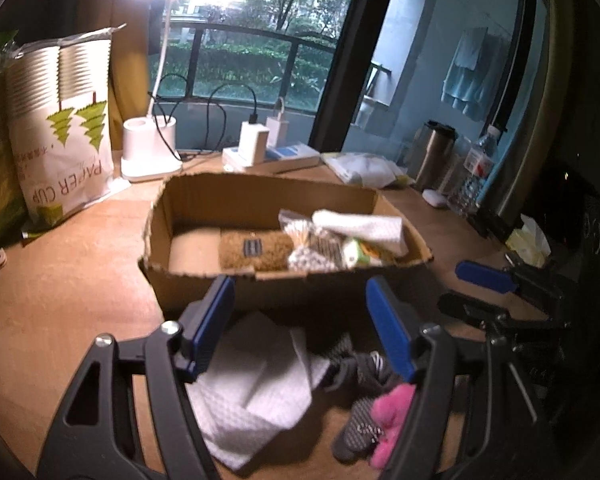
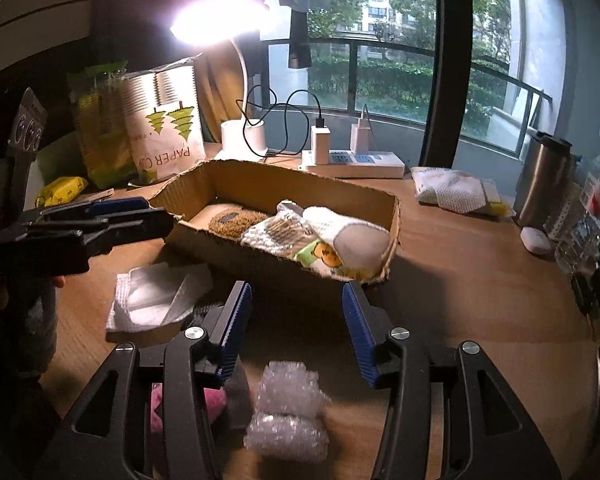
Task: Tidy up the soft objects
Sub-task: 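Move both grippers back to the pile, right gripper toward the pink plush, then grasp the pink plush with the right gripper and lift it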
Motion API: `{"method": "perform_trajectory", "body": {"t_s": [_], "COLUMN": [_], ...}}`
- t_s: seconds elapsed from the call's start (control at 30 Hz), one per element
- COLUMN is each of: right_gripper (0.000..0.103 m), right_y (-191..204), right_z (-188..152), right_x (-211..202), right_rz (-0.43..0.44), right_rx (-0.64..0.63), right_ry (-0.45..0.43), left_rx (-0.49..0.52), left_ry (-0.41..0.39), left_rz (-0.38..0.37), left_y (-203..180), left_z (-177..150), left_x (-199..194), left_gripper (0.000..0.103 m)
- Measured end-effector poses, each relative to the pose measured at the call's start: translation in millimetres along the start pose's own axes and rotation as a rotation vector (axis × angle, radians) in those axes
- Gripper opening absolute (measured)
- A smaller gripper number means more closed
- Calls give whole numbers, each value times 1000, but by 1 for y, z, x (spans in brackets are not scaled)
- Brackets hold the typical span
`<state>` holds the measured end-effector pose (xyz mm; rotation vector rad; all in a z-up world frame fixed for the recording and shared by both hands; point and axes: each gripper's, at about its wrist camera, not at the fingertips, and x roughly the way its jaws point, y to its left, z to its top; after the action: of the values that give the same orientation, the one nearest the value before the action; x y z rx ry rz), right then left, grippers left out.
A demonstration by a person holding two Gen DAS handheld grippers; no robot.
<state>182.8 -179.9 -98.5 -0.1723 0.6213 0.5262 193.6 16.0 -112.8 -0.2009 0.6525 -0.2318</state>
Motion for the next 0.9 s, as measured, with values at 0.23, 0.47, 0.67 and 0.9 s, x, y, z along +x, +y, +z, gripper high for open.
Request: {"method": "perform_trajectory", "body": {"t_s": [0.23,0.47,0.67,0.9], "right_gripper": [51,51,51,51], "right_y": [10,21,48,62], "right_z": [-16,-28,-40,-49], "right_x": [-6,-11,-7,6], "right_rz": [16,62,123,125], "right_rx": [-14,2,-31,-33], "right_ry": [21,38,84,151], "left_rx": [-4,13,4,-32], "left_ry": [59,103,105,108], "left_rz": [9,18,38,45], "left_y": [-6,-9,-2,13], "left_z": [-26,-48,-59,-68], "left_x": [-1,-7,-14,-23], "left_gripper": [70,70,70,70]}}
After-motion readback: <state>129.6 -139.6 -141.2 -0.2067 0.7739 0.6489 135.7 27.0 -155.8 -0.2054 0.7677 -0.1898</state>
